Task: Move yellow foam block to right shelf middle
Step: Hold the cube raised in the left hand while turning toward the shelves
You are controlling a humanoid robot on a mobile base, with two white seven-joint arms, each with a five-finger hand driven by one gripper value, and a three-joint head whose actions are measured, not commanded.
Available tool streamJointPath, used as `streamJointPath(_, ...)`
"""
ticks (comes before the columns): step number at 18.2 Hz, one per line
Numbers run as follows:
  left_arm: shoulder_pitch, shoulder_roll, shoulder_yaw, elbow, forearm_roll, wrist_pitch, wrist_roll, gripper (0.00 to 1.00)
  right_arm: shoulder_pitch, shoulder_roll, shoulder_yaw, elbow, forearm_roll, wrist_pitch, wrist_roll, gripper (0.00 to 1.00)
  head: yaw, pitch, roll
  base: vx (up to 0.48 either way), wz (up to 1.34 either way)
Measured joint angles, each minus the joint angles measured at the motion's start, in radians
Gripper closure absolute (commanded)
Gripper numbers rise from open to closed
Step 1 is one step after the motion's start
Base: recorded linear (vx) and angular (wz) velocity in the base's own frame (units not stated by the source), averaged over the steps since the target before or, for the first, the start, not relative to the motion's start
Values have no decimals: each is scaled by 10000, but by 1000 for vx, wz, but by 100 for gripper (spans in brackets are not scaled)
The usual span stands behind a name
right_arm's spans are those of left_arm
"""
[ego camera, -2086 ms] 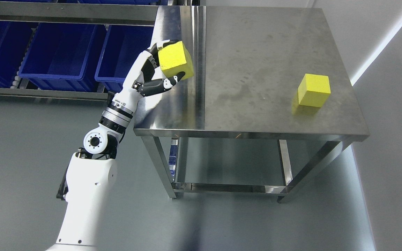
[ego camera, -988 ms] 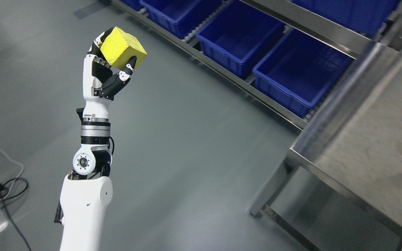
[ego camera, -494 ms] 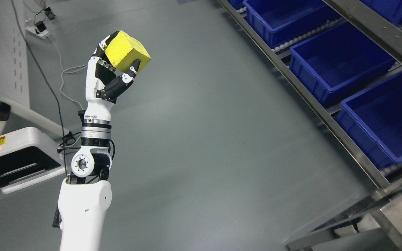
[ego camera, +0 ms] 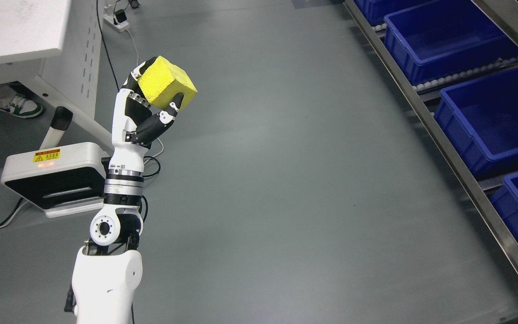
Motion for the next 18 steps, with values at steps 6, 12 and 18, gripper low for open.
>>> streamJointPath(6,216,-4,93,-339,-1,310,-9,69,-1,0,0,0,0,0,4,0,0,0,0,155,260)
streamJointPath(12,272,-8,142,-533,-2,345,-11,69,0,0,0,0,0,0,4,0,0,0,0,171,123)
streamJointPath(18,283,-10,176,-649,-2,370,-12,69,-1,0,0,0,0,0,5,0,0,0,0,229,79)
